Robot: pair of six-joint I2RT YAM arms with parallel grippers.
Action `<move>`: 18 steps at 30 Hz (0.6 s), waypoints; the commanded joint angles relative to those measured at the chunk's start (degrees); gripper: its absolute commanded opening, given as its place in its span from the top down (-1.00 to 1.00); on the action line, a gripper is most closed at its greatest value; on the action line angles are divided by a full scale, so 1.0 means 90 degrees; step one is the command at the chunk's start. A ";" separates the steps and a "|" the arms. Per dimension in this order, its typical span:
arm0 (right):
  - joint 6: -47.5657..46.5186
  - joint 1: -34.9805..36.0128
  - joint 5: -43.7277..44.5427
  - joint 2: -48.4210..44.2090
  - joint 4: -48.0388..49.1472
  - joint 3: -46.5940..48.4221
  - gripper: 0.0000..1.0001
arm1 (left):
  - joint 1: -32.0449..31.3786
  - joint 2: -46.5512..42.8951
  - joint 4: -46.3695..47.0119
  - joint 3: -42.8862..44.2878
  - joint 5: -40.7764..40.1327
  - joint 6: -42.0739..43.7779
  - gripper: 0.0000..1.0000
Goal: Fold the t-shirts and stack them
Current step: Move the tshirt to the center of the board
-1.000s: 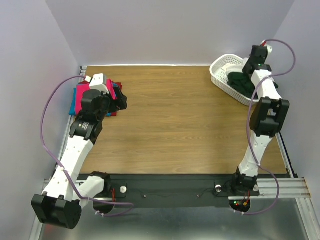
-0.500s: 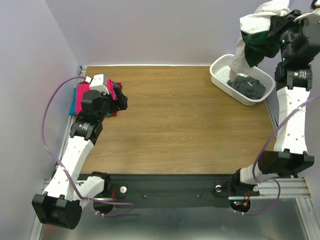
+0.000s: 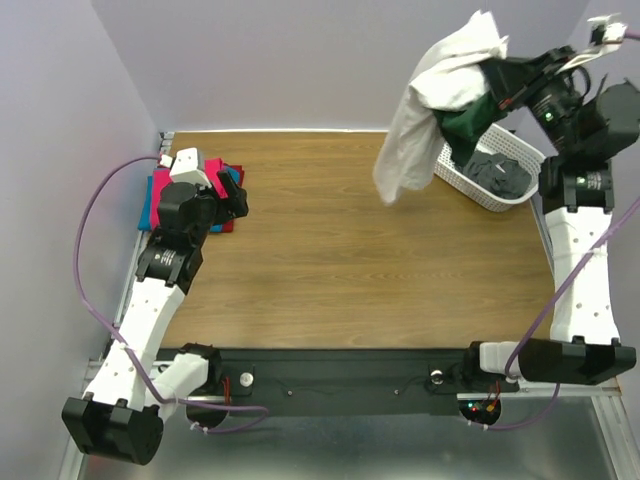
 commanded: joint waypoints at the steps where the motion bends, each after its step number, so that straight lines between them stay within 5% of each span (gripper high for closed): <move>1: 0.0450 0.0976 0.0187 -0.0282 0.1255 -0.0763 0.83 | 0.0026 -0.0195 0.0289 0.0044 -0.0502 -0.0234 -0.81; 6: -0.0506 0.3456 0.1565 0.0215 0.0876 -0.1798 0.82 | -0.0061 -0.0107 0.0328 0.0210 -0.0706 -0.0528 -0.78; 8: -0.0547 0.3880 0.2285 0.0401 0.0815 -0.2267 0.78 | -0.0236 -0.0088 0.0386 0.0230 -0.0951 -0.0645 -0.78; 11: -0.0227 0.4048 0.3331 0.0480 0.0718 -0.3351 0.16 | -0.0666 0.0000 0.0580 0.0123 -0.1361 -0.0801 -0.78; 13: -0.0215 0.4048 0.4113 0.0509 0.0251 -0.3800 -0.52 | -0.0910 0.0243 0.0630 0.0074 -0.1604 -0.0869 -0.78; 15: -0.0264 0.4048 0.5041 0.0539 -0.0304 -0.4279 -0.80 | -0.1359 0.0449 0.0728 0.0006 -0.1868 -0.0889 -0.78; 18: -0.0138 0.4048 0.5318 0.0345 -0.0435 -0.5031 -0.84 | -0.1827 0.0927 0.0913 -0.0092 -0.1977 -0.0957 -0.79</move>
